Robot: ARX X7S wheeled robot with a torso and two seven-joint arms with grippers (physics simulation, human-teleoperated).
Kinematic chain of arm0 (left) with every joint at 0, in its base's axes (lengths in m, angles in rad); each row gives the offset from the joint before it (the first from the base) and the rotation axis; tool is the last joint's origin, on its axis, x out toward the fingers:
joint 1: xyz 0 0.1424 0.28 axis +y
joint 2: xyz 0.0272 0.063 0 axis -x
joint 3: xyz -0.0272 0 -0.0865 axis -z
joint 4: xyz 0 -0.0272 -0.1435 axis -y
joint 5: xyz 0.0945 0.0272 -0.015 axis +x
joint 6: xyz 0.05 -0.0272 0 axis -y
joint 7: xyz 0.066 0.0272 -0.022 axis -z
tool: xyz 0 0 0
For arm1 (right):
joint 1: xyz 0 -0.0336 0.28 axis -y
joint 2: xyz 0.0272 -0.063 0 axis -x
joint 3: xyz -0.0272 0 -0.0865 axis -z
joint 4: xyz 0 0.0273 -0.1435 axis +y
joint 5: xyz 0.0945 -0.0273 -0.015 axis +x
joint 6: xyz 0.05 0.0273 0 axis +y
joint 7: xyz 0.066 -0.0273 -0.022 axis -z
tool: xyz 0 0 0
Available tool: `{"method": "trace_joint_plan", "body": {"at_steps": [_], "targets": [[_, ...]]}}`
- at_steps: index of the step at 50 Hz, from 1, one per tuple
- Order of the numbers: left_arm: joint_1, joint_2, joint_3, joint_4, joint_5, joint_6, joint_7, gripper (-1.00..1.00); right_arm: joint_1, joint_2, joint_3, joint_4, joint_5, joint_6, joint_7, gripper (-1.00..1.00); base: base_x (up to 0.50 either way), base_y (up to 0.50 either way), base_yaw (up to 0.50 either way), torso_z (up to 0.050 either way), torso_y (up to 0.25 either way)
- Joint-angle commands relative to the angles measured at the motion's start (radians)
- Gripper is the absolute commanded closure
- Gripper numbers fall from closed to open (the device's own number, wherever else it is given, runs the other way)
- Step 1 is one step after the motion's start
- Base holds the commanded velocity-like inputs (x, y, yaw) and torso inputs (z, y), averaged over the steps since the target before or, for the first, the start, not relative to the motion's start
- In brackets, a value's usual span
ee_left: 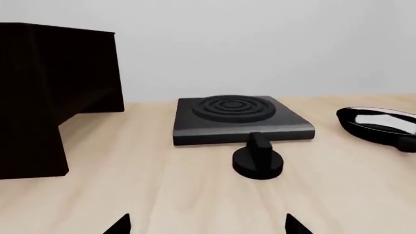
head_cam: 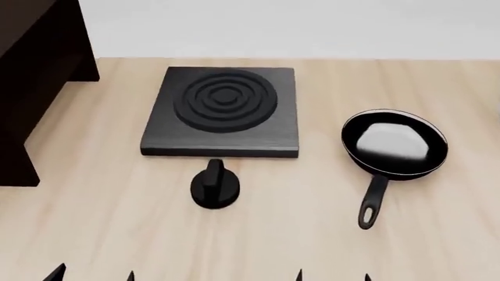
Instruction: Put the frying pan on the cabinet shelf.
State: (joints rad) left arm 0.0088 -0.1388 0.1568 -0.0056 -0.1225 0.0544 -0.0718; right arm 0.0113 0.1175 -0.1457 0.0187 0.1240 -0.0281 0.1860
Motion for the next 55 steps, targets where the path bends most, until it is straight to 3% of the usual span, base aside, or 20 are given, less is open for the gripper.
{"method": "trace_joint_plan", "body": {"at_steps": [1, 29, 55], "targets": [[-0.002, -0.009, 0.01, 0.001, -0.009, -0.003, -0.007, -1.0, 0.001, 0.008, -0.011, -0.003, 0.0, 0.007, 0.021, -1.0, 0.41, 0.24, 0.0, 0.0, 0.0], [-0.005, -0.027, 0.031, 0.006, -0.026, -0.017, -0.022, -1.0, 0.005, 0.031, -0.04, 0.0, -0.006, -0.006, 0.044, -1.0, 0.48, 0.2, 0.0, 0.0, 0.0], [-0.005, -0.033, 0.038, 0.007, -0.037, -0.02, -0.053, -1.0, 0.009, 0.047, -0.06, -0.01, 0.006, 0.024, 0.061, -1.0, 0.49, 0.01, 0.0, 0.0, 0.001]]}}
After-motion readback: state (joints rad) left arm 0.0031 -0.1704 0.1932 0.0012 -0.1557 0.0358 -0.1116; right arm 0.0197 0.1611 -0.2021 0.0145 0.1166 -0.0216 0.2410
